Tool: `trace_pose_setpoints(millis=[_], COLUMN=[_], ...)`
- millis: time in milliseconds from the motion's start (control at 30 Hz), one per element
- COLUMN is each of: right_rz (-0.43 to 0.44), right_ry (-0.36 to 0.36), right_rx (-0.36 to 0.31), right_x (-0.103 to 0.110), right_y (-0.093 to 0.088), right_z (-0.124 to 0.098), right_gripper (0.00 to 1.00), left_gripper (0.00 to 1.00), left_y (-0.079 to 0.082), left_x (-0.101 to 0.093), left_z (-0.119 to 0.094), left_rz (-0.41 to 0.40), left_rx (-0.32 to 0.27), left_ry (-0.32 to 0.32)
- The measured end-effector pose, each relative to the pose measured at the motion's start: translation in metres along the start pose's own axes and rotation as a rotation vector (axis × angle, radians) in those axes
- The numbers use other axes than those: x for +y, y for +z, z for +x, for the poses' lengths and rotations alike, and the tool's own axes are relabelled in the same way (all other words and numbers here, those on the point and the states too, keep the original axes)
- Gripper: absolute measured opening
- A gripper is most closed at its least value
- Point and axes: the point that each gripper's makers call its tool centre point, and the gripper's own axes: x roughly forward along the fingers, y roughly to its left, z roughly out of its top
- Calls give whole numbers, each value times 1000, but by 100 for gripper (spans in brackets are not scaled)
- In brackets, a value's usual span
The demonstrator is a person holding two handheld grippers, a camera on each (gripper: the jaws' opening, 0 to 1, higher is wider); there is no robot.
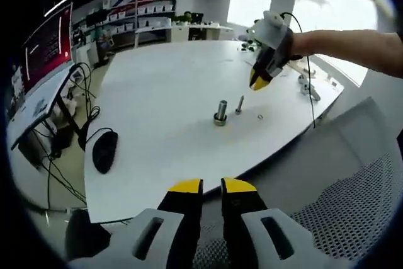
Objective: Place the washer onto the threaded stud by aligning its center hole with the stud, sliding it down to the base, and recovering from edge contact or off-axis alignment until the washer reaches the visible bottom stop.
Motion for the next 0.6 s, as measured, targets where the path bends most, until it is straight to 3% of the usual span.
trace_pose_setpoints(millis=[100, 267, 600], right_rz=[0, -1, -2], right_ry=[2, 4, 9], right_rx=[0, 0, 8], right_x=[0, 0, 3], right_y=[0, 1, 4], right_z=[1, 1, 2], right_gripper=[13, 13, 13], left_gripper=[0, 0, 0], left_y=[0, -5, 0], left_x=[-4, -9, -17], left_z=[1, 2, 3], left_rz=[3, 42, 47], left_rx=[29, 92, 128], left_ry=[-9, 7, 32])
